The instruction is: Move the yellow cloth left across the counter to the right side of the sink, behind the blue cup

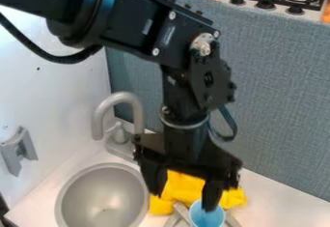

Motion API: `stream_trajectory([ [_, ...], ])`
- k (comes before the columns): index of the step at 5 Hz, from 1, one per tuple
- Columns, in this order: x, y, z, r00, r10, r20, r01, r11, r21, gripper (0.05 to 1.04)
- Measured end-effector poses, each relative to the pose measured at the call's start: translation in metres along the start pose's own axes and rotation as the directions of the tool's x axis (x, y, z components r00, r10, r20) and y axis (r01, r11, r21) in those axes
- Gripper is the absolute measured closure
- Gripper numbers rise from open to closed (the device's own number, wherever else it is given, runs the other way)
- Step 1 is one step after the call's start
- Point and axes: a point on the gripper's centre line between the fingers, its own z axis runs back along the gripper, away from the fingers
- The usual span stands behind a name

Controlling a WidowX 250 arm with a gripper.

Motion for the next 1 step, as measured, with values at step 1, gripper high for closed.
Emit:
stream_trajectory([
  [1, -0.0095, 0.0072, -0.0241, 0.994, -0.008, -0.106, 0.015, 0.998, 0.068, 0.083],
])
